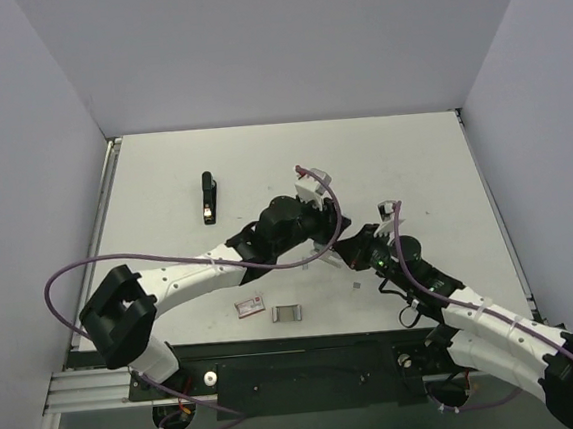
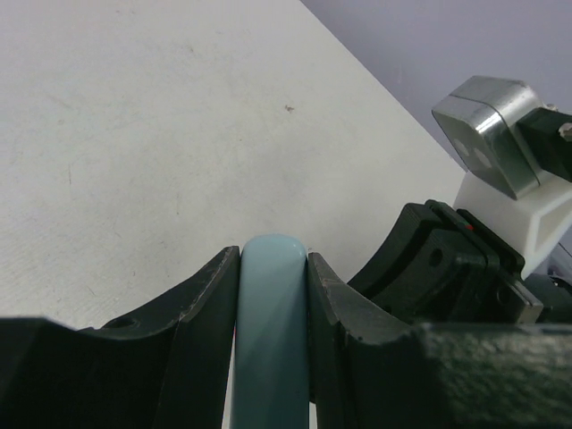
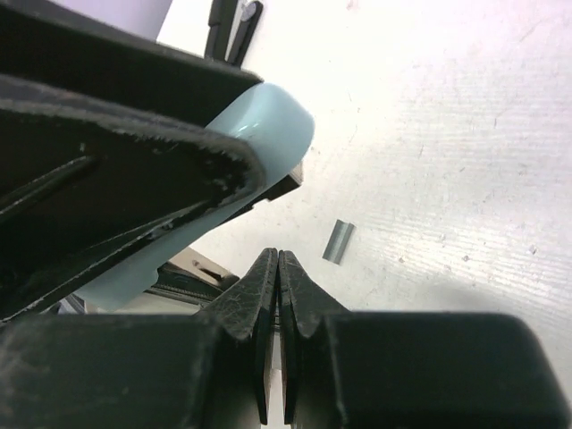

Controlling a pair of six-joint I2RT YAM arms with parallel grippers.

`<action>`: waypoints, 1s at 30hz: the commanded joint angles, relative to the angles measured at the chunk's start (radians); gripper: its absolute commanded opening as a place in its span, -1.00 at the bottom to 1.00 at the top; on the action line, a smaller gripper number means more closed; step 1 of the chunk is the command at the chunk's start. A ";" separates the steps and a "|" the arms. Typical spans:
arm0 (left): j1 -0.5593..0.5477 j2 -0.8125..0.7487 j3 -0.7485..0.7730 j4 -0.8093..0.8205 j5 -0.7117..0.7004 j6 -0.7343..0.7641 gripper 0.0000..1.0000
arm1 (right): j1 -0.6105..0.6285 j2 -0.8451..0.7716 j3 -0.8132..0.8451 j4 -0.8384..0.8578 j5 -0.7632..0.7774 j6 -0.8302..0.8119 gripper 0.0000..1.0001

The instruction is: Unload the staples from the stapler

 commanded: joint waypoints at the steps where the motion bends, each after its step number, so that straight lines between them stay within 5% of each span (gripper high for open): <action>1: -0.005 -0.102 -0.026 0.052 0.020 -0.015 -1.00 | 0.002 -0.076 0.067 -0.068 0.017 -0.045 -1.00; 20: -0.046 -0.432 -0.253 0.112 0.100 -0.066 -1.00 | 0.014 -0.398 0.238 -0.532 -0.001 -0.181 -1.00; 30: -0.057 -0.582 -0.342 0.135 0.261 -0.099 -1.00 | 0.017 -0.489 0.314 -0.748 -0.248 -0.260 -0.56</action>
